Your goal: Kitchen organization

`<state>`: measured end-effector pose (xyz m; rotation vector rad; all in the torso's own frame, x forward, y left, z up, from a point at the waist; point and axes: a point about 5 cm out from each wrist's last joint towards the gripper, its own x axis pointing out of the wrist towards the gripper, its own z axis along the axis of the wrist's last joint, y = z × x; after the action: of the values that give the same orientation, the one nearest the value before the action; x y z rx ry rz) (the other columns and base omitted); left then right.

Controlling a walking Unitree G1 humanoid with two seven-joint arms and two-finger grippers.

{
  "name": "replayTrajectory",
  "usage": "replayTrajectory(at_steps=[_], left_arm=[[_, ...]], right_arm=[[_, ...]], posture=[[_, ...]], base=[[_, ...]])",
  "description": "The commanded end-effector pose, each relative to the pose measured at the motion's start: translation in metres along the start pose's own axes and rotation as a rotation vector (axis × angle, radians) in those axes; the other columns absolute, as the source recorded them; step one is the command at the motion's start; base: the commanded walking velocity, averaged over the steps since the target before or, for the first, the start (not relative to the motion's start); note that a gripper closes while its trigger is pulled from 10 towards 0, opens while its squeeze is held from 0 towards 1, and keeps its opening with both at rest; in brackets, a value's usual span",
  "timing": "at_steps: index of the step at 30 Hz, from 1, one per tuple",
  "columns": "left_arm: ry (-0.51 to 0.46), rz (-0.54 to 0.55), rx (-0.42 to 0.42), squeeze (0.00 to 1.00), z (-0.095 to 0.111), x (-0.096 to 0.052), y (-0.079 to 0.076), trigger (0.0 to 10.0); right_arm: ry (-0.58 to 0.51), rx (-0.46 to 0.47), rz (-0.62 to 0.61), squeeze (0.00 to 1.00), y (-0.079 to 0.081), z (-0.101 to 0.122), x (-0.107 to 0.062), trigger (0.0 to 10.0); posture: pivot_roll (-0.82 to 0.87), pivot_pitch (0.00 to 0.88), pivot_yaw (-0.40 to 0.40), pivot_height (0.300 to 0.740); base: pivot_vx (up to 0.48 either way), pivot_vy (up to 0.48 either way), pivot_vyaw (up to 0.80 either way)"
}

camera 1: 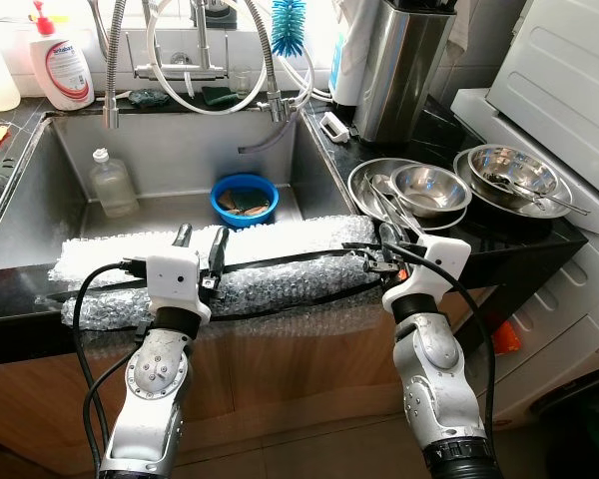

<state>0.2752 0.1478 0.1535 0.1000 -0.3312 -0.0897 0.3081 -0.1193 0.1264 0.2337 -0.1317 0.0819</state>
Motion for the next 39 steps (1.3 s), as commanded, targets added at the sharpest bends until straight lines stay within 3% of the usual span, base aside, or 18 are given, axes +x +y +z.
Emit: replayTrajectory(at_steps=[1,5,7,8,9,16,19,21,22,23,24,25,26,27,32,35,37,39], left_arm=[[-0.007,-0.004,0.008,0.00,0.001,0.000,-0.002,10.0],[-0.013,-0.002,0.007,0.00,0.002,0.002,-0.002,10.0],[-0.022,-0.001,0.009,0.00,0.005,0.004,-0.002,10.0],[-0.023,0.000,0.010,0.00,0.005,0.004,-0.002,10.0],[-0.057,0.003,0.011,0.00,0.014,0.011,-0.001,10.0],[-0.186,-0.021,0.016,0.00,0.056,0.037,0.003,10.0],[-0.212,-0.019,-0.027,0.00,0.068,0.044,0.005,10.0],[-0.178,-0.029,-0.111,0.00,0.068,0.048,0.005,10.0],[-0.156,-0.036,-0.186,0.00,0.066,0.049,0.004,10.0],[-0.130,-0.014,-0.311,0.00,0.062,0.049,0.005,10.0],[-0.130,-0.014,-0.311,0.00,0.062,0.049,0.005,10.0],[-0.087,0.003,-0.425,0.00,0.054,0.048,0.007,10.0],[-0.065,-0.003,-0.488,0.00,0.051,0.047,0.006,10.0],[-0.065,-0.003,-0.488,0.00,0.051,0.047,0.006,10.0],[-0.054,-0.059,-0.723,0.00,0.053,0.043,0.001,10.0],[-0.052,-0.096,-0.770,0.00,0.055,0.043,-0.002,10.0],[-0.040,-0.146,-0.845,0.00,0.058,0.040,-0.004,10.0],[-0.036,-0.165,-0.860,0.00,0.059,0.040,-0.005,10.0]], right_arm=[[-0.056,-0.049,0.021,0.00,0.001,0.010,0.003,0.0],[-0.116,-0.100,0.067,0.00,0.009,0.022,0.005,0.0],[-0.141,-0.104,0.078,0.00,0.013,0.029,0.007,1.3],[-0.145,-0.104,0.081,0.00,0.013,0.030,0.008,1.3],[-0.179,-0.098,0.088,0.00,0.015,0.040,0.011,10.0],[-0.237,-0.010,0.129,0.00,0.016,0.061,0.022,10.0],[-0.229,0.048,0.127,0.00,0.012,0.061,0.024,10.0],[-0.221,0.103,0.144,0.00,0.012,0.061,0.025,10.0],[-0.209,0.139,0.162,0.00,0.013,0.060,0.025,10.0],[-0.191,0.185,0.181,0.00,0.014,0.057,0.025,10.0],[-0.191,0.185,0.181,0.00,0.014,0.057,0.025,10.0],[-0.166,0.301,0.217,0.00,0.016,0.053,0.023,10.0],[-0.158,0.361,0.237,0.00,0.017,0.051,0.021,10.0],[-0.158,0.361,0.237,0.00,0.017,0.051,0.021,10.0],[-0.128,0.621,0.304,0.00,0.019,0.044,0.014,10.0],[-0.115,0.665,0.322,0.00,0.021,0.042,0.012,10.0],[-0.099,0.774,0.380,0.00,0.024,0.040,0.007,10.0],[-0.095,0.828,0.406,0.00,0.026,0.040,0.005,10.0]], posture=[[0.03,0.000,-0.098,0.740],[0.02,0.000,-0.098,0.740],[0.02,0.000,-0.097,0.740],[0.02,0.000,-0.097,0.740],[0.02,0.000,-0.096,0.740],[0.02,0.000,-0.093,0.740],[0.03,0.000,-0.093,0.740],[0.03,0.000,-0.090,0.740],[0.02,0.000,-0.090,0.740],[0.02,0.000,-0.086,0.740],[0.02,0.000,-0.086,0.740],[0.02,0.000,-0.084,0.740],[0.02,0.000,-0.082,0.740],[0.02,0.000,-0.082,0.740],[0.03,0.000,-0.078,0.740],[0.03,0.000,-0.078,0.740],[0.03,0.000,-0.074,0.740],[0.03,0.000,-0.074,0.740]], base=[[0.000,0.000,0.00],[0.000,0.000,0.00],[0.000,0.000,0.00],[0.000,0.000,0.00],[0.000,0.000,0.00],[0.000,0.000,0.00],[0.000,0.000,0.00],[0.000,0.000,0.00],[0.000,0.000,0.00],[0.000,0.000,0.00],[0.000,0.000,0.00],[0.000,0.000,0.00],[0.000,0.000,0.00],[0.000,0.000,0.00],[0.000,0.000,0.00],[0.000,0.000,0.00],[0.000,0.000,0.00],[0.000,0.000,0.00]])
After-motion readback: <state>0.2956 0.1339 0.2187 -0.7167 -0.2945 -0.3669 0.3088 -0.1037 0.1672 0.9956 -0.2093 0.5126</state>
